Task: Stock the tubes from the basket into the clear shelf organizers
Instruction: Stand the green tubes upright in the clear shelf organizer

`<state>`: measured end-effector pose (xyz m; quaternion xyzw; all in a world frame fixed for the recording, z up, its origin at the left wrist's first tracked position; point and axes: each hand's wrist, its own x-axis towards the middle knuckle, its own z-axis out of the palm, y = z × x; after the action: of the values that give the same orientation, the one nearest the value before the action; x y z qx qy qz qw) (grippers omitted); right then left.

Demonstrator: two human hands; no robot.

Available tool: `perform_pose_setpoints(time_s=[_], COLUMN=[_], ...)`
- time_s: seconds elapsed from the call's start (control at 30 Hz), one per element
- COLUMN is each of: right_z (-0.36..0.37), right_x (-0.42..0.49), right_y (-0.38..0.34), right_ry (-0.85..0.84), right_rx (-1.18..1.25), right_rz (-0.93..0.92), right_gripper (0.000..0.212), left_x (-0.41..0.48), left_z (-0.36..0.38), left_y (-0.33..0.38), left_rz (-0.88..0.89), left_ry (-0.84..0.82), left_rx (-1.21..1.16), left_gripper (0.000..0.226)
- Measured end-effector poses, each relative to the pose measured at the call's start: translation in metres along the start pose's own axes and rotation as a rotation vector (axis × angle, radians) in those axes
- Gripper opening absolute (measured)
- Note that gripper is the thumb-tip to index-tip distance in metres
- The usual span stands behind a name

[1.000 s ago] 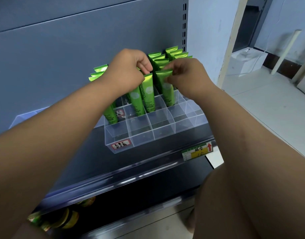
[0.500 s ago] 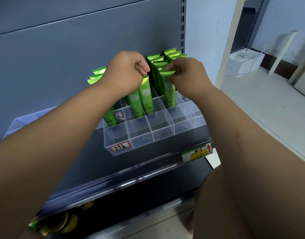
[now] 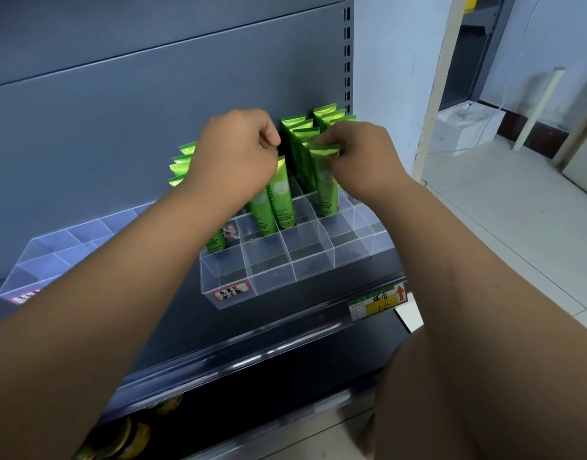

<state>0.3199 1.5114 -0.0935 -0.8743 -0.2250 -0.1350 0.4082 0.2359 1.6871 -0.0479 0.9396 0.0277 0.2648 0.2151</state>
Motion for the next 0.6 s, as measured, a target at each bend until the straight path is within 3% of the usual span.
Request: perform_pose_setpoints(time_s=[0.2, 0.37, 0.5, 0.6], right_z=[0.0, 0.007, 0.026, 0.046], right_x=[0.0, -0.014, -0.045, -0.083], right_y=[-0.002, -0.028, -0.071, -0.106], right_ry=[-0.013, 0.102, 0.114, 0.023], right_rx=[-0.088, -0.413, -0.355, -0.22], right_rz=[-0.064, -0.23, -0.343, -0.428], right_gripper=[0.044, 0.034, 0.029, 0.037], left_x=[-0.039, -0.085, -0.124, -0.158], left_z=[-0.021, -0.029, -0.039, -0.057], left_y=[0.002, -0.005, -0.021, -0.038], left_rz=[-0.044, -0.118, -0.172, -0.206], left_ry=[0.191, 0.291, 0.274, 0.25], left_rx=[0.127, 0.173, 0.263, 0.308], left_gripper=[0.019, 0.025, 0.038, 0.05])
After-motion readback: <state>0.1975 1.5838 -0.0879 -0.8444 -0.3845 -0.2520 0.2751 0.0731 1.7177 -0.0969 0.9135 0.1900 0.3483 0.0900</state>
